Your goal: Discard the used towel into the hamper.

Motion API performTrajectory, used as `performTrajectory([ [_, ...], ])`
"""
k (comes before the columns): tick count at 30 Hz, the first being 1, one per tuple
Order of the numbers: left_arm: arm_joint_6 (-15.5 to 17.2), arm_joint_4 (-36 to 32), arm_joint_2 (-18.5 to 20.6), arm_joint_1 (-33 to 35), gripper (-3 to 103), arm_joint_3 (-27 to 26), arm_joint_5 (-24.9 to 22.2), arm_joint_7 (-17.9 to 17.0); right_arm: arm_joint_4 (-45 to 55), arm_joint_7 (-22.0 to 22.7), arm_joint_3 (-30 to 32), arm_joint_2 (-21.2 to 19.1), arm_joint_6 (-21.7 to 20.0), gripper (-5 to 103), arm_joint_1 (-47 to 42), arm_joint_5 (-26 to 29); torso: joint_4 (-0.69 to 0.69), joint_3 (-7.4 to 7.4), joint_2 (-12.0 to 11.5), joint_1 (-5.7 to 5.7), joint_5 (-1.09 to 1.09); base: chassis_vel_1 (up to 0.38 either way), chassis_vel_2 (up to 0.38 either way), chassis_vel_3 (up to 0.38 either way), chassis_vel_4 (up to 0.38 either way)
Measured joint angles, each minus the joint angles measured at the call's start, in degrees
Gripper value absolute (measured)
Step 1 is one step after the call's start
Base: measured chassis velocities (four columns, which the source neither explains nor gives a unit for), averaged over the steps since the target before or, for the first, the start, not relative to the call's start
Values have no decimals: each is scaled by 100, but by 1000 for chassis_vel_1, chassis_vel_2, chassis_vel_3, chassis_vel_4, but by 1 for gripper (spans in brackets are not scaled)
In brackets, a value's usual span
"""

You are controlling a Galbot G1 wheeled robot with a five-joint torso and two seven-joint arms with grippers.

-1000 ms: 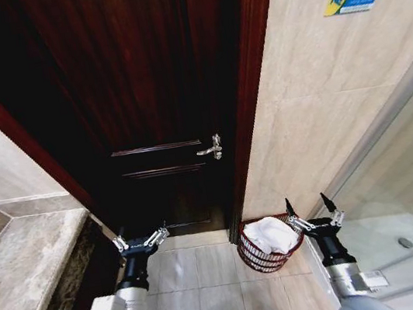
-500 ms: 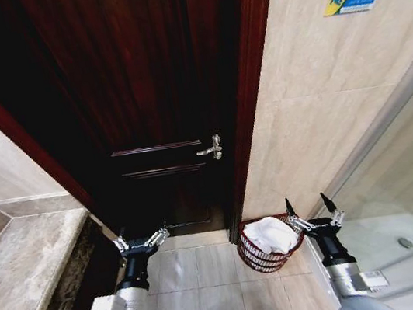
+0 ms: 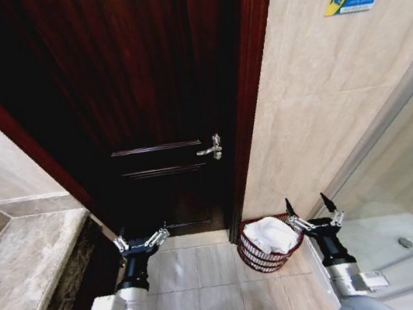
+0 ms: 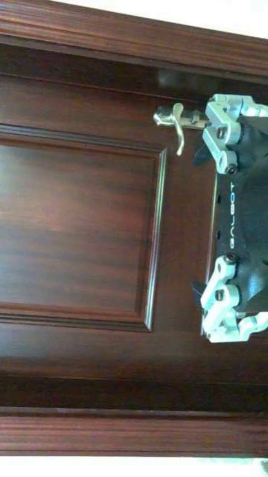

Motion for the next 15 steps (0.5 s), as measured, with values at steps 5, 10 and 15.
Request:
performTrajectory([
  [5,0,0,0,0,100,0,-2,0,0,0,0,0,0,100,0,0,0,0,0,0,0,0,0,0,0],
  [10,0,0,0,0,100,0,-3,0,0,0,0,0,0,100,0,0,0,0,0,0,0,0,0,0,0],
  [15,0,0,0,0,100,0,-3,0,0,0,0,0,0,100,0,0,0,1,-1,2,0,28,-22,-20,36],
])
